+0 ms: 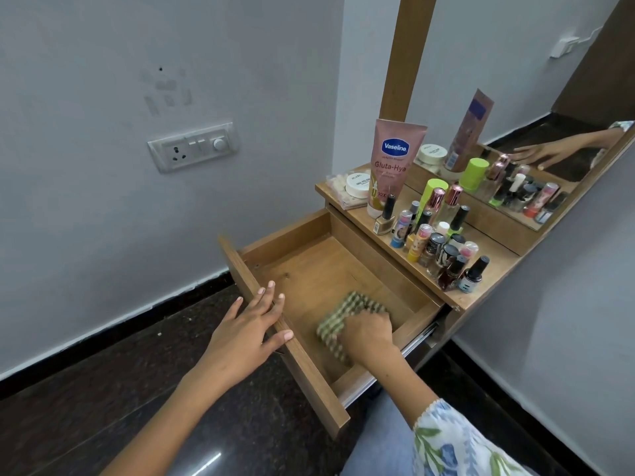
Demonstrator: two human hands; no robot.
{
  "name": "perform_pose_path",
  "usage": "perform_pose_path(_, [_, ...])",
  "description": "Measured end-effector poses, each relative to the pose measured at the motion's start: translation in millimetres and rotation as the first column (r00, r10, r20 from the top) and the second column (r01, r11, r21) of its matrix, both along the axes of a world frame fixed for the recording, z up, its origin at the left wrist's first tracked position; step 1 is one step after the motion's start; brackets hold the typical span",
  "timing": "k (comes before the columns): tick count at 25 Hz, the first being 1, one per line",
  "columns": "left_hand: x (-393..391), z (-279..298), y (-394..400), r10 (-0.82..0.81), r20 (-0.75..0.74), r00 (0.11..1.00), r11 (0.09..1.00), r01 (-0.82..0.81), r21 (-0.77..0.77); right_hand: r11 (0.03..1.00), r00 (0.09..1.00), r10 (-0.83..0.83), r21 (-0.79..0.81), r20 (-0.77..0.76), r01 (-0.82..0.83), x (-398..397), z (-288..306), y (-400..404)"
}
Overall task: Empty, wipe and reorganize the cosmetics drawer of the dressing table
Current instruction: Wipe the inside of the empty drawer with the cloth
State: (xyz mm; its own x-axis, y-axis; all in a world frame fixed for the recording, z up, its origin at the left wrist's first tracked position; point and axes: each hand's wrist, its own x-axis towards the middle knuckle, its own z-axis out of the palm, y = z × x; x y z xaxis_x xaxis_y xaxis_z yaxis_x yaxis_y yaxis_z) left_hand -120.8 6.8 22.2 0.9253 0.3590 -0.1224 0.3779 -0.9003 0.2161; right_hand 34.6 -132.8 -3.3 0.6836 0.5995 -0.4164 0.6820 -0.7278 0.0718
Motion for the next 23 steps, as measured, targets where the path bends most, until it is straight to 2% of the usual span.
perform_pose_path(3, [0,1,-1,-0.006,-0.008,1.0,1.0,0.006,0.013,0.999,0.994,0.048,0.026,-0.097,-0.046,-7,0,-8])
perform_pose_path(6, [0,2,0,-0.008,-0.014,1.0,1.0,0.008,0.009,0.999,0.993,0.019,-0.045,-0.12,-0.025,0,-3,2])
perform_pose_path(11, [0,1,0,-0.004,-0.016,1.0,1.0,0.004,0.002,0.996,0.997,-0.062,-0.07,-0.048,0.059,45,-5,17])
perform_pose_path(16, [0,0,1,-0.005,-0.008,1.0,1.0,0.006,0.007,0.992,0.985,-0.1,-0.059,0.14,0.109,32,-6,10])
perform_pose_path(20, [0,1,0,-0.008,-0.008,1.0,1.0,0.008,0.008,0.969,0.969,-0.246,0.034,-0.024,0.247,14,-7,2])
perform_pose_path(23, [1,2,0,-0.005,-0.023,1.0,1.0,0.005,0.005,0.931,0.928,-0.365,-0.02,-0.076,0.364,12,-12,24])
